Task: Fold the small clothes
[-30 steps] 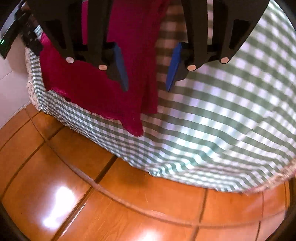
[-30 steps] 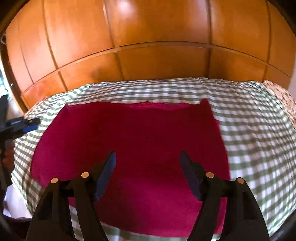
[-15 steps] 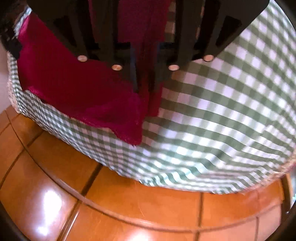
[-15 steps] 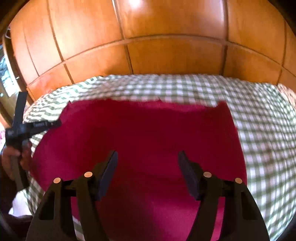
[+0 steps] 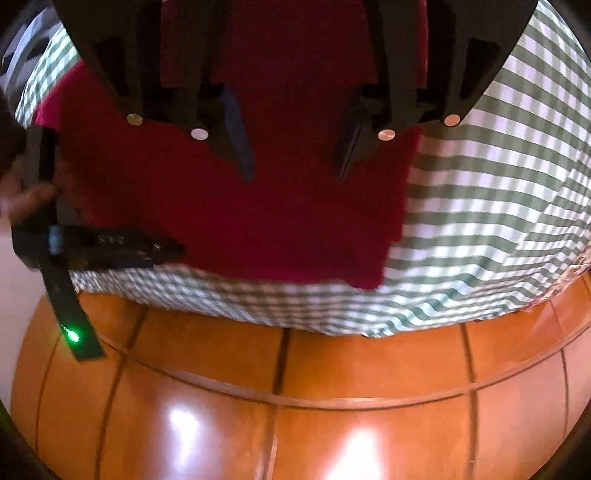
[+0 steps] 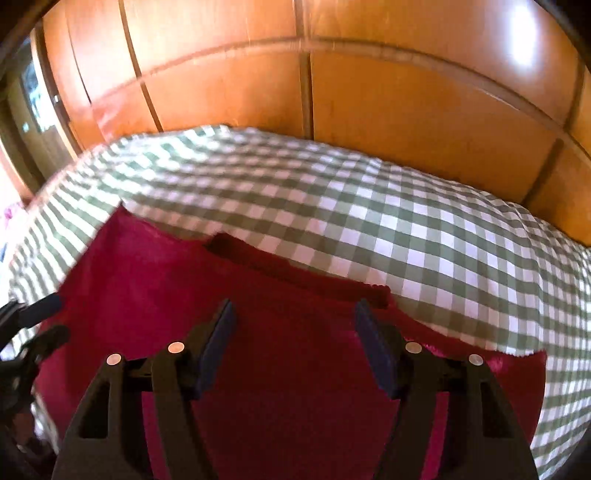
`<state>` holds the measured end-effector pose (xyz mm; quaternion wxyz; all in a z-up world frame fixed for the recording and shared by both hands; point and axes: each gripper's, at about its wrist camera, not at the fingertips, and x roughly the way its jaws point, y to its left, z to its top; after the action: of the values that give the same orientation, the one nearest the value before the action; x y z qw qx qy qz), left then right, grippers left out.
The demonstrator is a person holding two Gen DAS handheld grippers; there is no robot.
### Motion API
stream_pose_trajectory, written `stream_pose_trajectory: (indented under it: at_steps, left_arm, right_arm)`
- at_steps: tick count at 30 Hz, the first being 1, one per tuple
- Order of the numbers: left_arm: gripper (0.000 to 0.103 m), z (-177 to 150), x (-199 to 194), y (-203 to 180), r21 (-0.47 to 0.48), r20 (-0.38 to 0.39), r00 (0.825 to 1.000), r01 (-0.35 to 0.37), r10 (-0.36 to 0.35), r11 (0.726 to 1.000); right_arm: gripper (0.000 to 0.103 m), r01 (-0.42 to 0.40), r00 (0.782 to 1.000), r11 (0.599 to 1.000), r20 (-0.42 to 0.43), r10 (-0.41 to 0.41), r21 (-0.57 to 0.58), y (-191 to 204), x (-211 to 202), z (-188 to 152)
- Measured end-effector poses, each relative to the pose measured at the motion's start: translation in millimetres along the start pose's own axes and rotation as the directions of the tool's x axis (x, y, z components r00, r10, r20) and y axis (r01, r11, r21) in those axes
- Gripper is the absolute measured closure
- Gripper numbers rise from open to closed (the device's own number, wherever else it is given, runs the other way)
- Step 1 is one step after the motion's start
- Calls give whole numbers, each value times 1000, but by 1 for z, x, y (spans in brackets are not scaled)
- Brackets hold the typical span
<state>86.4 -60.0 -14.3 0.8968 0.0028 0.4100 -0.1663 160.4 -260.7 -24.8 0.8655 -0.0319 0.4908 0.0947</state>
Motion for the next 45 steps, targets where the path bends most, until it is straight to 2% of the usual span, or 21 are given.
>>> stream_pose_trajectory:
  at_steps: [1,2,3,5,7,10,14,17,20,23,27,28,29,31,35,38,42,45]
  left_arm:
    - [55,-2,2,-1,2,-10,1000,3,-3,1000]
    - [55,-4,5,-2,1,-18,1000,2,-2,1000]
    - [54,-7,6,-4,-3,-24,1000,0,0,1000]
    - [53,-8,10,-4,-13,-28,1000,0,-1,1000]
    - [53,-6,9,-4,-19,-23,1000,1,-2,1000]
    - [53,0,3,-1,-33,15,1000,-3,4,999]
    - [53,8,15,3,-47,-2,998,-68,68,997]
    - [50,9,40,15,-92,-68,994,-97,91,991]
    - [50,8,44,12,-73,-60,993,-111,106,991]
    - [50,6,41,12,-67,-59,992,-115,111,991]
    - [50,6,24,13,-108,-60,990,-131,125,985]
    - [50,5,19,13,-108,-54,990,-138,133,985]
    - [50,3,13,13,-107,-47,989,-143,139,984]
    - [50,2,5,15,-109,-36,988,-152,149,982]
    - [50,-4,-10,18,-121,-22,989,-150,148,981]
    - [50,-9,-18,18,-123,-14,990,-142,142,982]
    - [50,-17,-28,18,-117,-13,991,-136,135,984]
    - [50,-25,-29,21,-121,-25,992,-130,128,984]
  right_arm:
    - [46,-5,1000,1000,-24,4,-14,1,5,-2]
    - [65,2,999,1000,-38,-3,-31,4,7,-4]
    - [71,15,999,998,-49,-18,-54,8,9,-6]
    - [94,24,999,996,-42,-27,-86,12,8,-11]
    - [98,64,997,990,-23,-67,-124,19,5,-15]
    - [99,111,994,984,35,-107,-138,25,-6,-10]
    - [100,124,986,987,128,-111,-100,23,-26,9]
    - [100,147,986,986,96,-140,-75,19,-5,13]
    - [100,162,986,985,38,-159,-64,17,22,5]
    - [100,162,986,986,43,-161,-31,14,27,0]
    - [87,161,986,987,53,-160,-10,12,22,-2]
    - [72,177,982,984,59,-177,0,11,18,-2]
    - [50,190,980,982,66,-190,8,12,15,-2]
    - [34,180,977,983,111,-183,39,11,-1,-6]
    - [34,158,975,984,146,-169,83,15,-27,-14]
    - [34,111,979,988,158,-128,112,25,-46,-32]
    - [34,71,986,990,144,-88,120,43,-62,-67]
    - [34,58,990,984,114,-77,167,39,-71,-96]
